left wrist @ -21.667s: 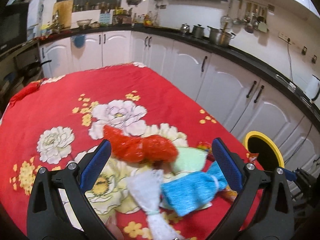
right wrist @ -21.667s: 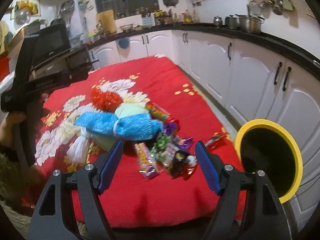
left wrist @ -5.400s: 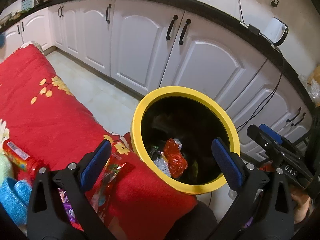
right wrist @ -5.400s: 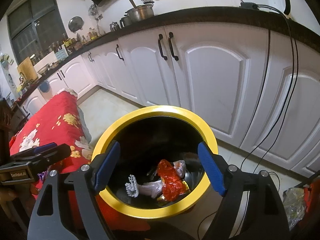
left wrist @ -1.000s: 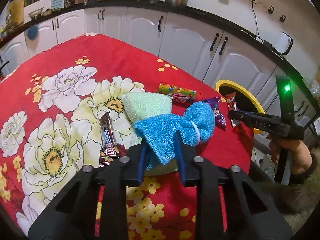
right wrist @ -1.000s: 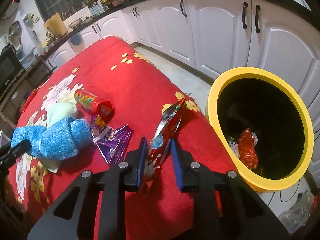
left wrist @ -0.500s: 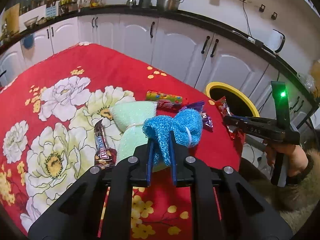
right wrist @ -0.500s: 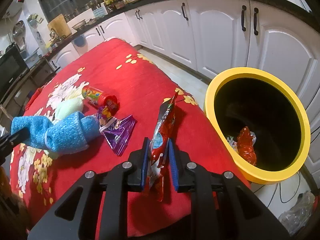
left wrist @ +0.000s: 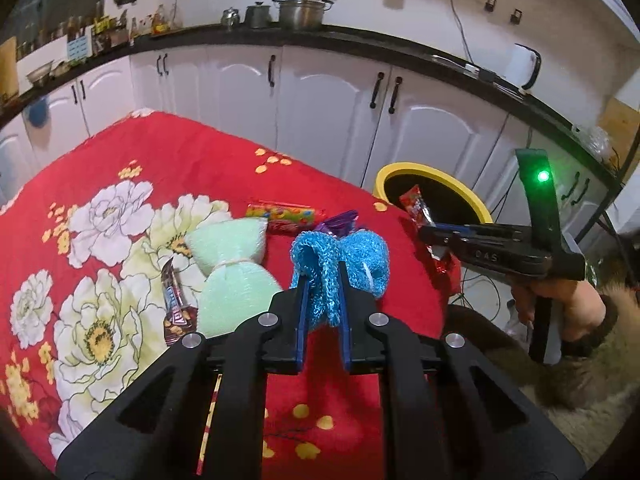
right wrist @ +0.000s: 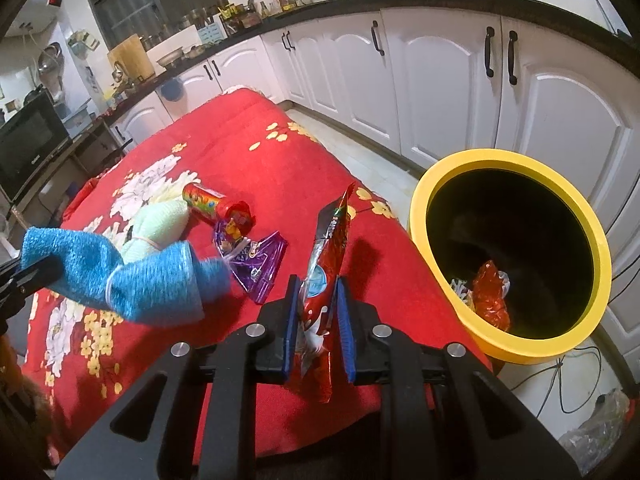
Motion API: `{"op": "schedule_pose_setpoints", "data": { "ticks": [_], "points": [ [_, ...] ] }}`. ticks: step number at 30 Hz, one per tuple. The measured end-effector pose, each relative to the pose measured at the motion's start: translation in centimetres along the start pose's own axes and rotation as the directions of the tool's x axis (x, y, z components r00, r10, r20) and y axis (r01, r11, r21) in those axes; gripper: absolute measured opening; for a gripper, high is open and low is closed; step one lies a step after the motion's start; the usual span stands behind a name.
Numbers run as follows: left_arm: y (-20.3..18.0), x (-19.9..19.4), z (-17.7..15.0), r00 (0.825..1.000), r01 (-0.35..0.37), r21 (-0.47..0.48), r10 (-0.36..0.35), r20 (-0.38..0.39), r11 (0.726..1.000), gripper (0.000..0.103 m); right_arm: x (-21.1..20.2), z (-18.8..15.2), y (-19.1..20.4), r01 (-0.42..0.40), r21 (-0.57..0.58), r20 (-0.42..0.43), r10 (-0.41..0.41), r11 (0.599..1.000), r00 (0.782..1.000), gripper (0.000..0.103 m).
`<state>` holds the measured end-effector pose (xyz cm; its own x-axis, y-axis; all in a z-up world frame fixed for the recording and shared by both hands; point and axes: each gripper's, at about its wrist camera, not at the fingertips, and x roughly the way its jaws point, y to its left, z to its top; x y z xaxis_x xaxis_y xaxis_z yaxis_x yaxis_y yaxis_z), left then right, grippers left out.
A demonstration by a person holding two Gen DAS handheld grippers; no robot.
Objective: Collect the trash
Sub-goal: 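Carry the blue pouch and red wrapper over the bin with both tools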
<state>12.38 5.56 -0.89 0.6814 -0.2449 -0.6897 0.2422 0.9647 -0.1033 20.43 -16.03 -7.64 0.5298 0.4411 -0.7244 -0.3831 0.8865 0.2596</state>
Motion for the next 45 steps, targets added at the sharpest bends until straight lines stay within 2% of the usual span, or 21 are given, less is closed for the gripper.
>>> {"op": "schedule_pose_setpoints", "data": {
  "ticks": [21,29,45],
  "points": [
    [-4.9,0.1,3.9,0.997,0.033,0.067,-0.038,0.068,0.997,0.007,-4.8,1.1,-2.1,0.005,0.028,0.109,-0.008,1.000,0.994,0.018],
    [-7.8,2.0,5.4,0.995,0.063,0.087,-0.069,0.074,0.994,0.007,-6.1,1.5,-4.1,0.017,0.065,0.140,-0.026,0.998,0.990,0.018],
    [-11.1,6.5,8.2,0.991,0.109,0.099,-0.115,0.064,0.989,0.007,-7.7,2.1,-8.3,0.060,0.132,0.180,-0.083,0.990,0.980,0.018]
  ]
}}
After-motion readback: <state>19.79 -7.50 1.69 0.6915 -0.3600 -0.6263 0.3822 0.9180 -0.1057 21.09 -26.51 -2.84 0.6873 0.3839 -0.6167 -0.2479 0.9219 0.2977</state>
